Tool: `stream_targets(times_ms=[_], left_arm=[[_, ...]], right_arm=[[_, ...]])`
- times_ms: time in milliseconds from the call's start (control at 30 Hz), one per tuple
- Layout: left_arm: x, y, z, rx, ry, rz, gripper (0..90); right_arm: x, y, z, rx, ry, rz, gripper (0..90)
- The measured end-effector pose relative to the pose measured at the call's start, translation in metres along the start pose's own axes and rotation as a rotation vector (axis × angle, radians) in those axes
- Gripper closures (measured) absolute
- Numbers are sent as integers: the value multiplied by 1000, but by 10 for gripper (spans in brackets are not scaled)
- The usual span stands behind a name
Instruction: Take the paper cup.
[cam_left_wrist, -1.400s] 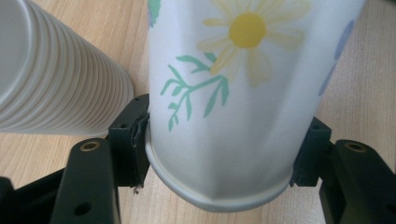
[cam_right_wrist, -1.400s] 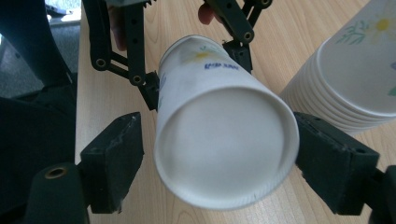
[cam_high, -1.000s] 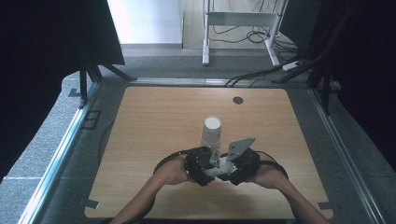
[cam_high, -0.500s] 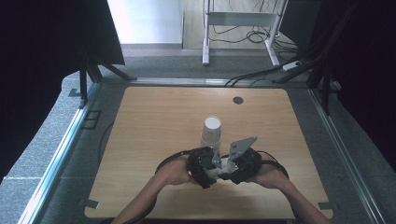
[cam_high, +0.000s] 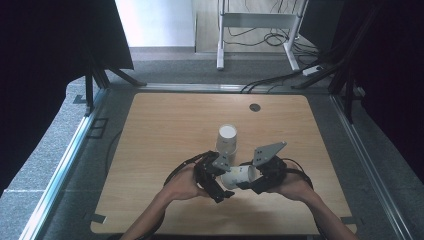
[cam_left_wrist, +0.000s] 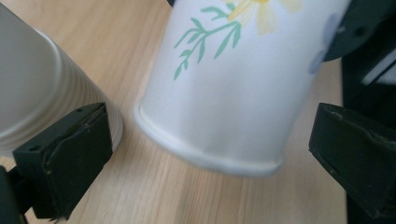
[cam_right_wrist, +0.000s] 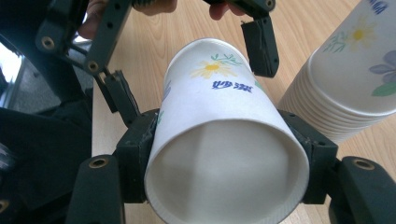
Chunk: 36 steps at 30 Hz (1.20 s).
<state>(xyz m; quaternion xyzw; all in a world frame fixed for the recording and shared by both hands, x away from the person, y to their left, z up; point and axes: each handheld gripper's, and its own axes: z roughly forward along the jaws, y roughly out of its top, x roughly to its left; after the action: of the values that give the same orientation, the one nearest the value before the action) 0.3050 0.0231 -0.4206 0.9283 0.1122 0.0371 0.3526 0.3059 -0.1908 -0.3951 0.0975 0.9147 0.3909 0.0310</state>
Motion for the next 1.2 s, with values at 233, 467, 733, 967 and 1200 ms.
stream_targets(times_ms=[233,467,733,967,1200], left_arm=[[-1,-6,-17,-149,-20,-30,0],[-5,-12,-21,-219,-10,-30,19],[-10,-17,-20,-308,-34,-26,56],[-11,-22,-14,-347,-56,-20,116],[-11,-25,-9,-365,-75,-4,156]], right_arm=[[-2,-3,-10,-61,8,16,366],[-2,-8,-18,-122,15,19,366],[1,-17,-23,-194,34,20,367],[4,-25,-23,-235,60,17,367],[4,-29,-21,-247,81,18,367]])
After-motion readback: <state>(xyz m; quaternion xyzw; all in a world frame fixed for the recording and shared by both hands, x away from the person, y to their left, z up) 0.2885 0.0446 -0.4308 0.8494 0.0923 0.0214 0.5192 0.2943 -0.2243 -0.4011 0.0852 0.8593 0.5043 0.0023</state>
